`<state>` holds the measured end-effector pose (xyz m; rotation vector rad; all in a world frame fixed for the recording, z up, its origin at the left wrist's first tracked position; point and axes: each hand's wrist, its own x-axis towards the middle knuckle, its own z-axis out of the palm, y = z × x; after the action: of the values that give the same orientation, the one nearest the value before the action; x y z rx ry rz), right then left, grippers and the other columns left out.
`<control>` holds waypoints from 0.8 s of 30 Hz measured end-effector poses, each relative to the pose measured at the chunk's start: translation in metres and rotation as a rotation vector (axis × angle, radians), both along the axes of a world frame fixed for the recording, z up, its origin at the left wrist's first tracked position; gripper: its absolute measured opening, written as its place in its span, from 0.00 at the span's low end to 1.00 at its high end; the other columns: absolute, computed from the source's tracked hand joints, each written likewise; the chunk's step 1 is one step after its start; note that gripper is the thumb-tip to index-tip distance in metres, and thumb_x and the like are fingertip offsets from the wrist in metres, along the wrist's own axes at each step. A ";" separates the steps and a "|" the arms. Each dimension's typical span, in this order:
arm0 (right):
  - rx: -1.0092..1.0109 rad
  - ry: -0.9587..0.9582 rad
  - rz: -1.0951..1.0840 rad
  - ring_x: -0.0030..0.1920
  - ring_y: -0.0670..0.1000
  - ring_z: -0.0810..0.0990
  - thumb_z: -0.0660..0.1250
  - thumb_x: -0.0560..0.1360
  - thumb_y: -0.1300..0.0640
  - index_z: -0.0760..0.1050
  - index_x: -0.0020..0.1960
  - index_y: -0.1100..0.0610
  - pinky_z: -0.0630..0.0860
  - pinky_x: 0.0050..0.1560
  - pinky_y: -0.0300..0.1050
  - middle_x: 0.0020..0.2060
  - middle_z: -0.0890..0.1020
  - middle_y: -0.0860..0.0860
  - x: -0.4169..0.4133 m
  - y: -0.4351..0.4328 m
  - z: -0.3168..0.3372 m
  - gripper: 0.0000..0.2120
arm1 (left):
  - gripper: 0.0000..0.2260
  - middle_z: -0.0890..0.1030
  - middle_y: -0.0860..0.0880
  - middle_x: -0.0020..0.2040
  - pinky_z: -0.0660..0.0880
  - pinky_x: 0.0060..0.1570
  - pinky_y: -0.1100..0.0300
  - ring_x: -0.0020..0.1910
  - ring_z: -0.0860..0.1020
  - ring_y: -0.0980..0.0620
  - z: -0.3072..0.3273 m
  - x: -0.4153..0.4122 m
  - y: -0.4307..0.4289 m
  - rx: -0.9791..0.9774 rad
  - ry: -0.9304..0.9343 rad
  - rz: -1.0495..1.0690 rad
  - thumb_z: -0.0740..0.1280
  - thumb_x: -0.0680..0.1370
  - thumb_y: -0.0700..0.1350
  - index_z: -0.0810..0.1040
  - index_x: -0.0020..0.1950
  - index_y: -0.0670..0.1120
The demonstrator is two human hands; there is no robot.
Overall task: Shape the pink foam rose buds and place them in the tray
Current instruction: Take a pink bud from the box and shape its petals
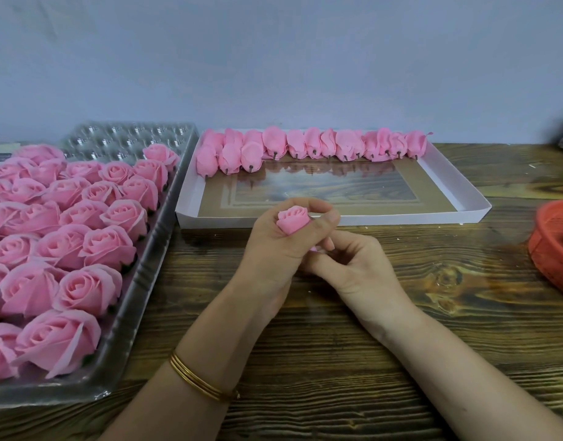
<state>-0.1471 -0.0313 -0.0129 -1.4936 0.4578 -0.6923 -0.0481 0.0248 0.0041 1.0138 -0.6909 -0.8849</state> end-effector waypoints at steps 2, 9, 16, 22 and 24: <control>0.032 0.009 0.018 0.40 0.53 0.67 0.70 0.73 0.69 0.75 0.42 0.70 0.66 0.46 0.48 0.36 0.72 0.56 0.000 0.000 0.000 0.05 | 0.07 0.75 0.48 0.28 0.76 0.36 0.62 0.28 0.74 0.54 -0.001 0.000 0.000 0.019 -0.019 0.037 0.73 0.68 0.42 0.79 0.44 0.44; -0.075 0.037 -0.056 0.34 0.42 0.77 0.74 0.68 0.72 0.77 0.44 0.54 0.74 0.40 0.36 0.29 0.78 0.43 0.004 0.006 0.000 0.14 | 0.04 0.75 0.47 0.28 0.76 0.33 0.62 0.28 0.74 0.54 -0.005 -0.002 -0.003 0.052 -0.041 0.096 0.71 0.74 0.36 0.79 0.45 0.43; 0.073 0.036 0.006 0.37 0.50 0.73 0.72 0.70 0.71 0.79 0.31 0.52 0.73 0.44 0.43 0.32 0.74 0.56 0.000 0.003 0.002 0.17 | 0.06 0.78 0.49 0.28 0.75 0.35 0.65 0.27 0.75 0.56 -0.004 0.004 0.000 0.061 -0.072 -0.034 0.72 0.71 0.39 0.79 0.47 0.44; 0.344 0.033 0.093 0.43 0.55 0.76 0.65 0.64 0.69 0.79 0.50 0.69 0.73 0.50 0.47 0.40 0.77 0.60 0.000 -0.005 0.003 0.15 | 0.06 0.79 0.48 0.30 0.75 0.32 0.62 0.30 0.76 0.54 -0.007 0.003 0.000 0.092 -0.131 0.089 0.72 0.74 0.35 0.80 0.43 0.46; 0.451 0.009 0.080 0.40 0.50 0.78 0.62 0.61 0.63 0.79 0.50 0.68 0.75 0.47 0.44 0.39 0.79 0.56 -0.001 -0.007 0.007 0.19 | 0.06 0.80 0.49 0.32 0.76 0.30 0.64 0.30 0.78 0.56 -0.009 0.001 -0.001 0.094 -0.177 0.135 0.72 0.74 0.35 0.80 0.42 0.45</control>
<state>-0.1485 -0.0386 -0.0060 -1.0827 0.5188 -0.4796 -0.0468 0.0241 -0.0046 1.2194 -0.7252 -0.7213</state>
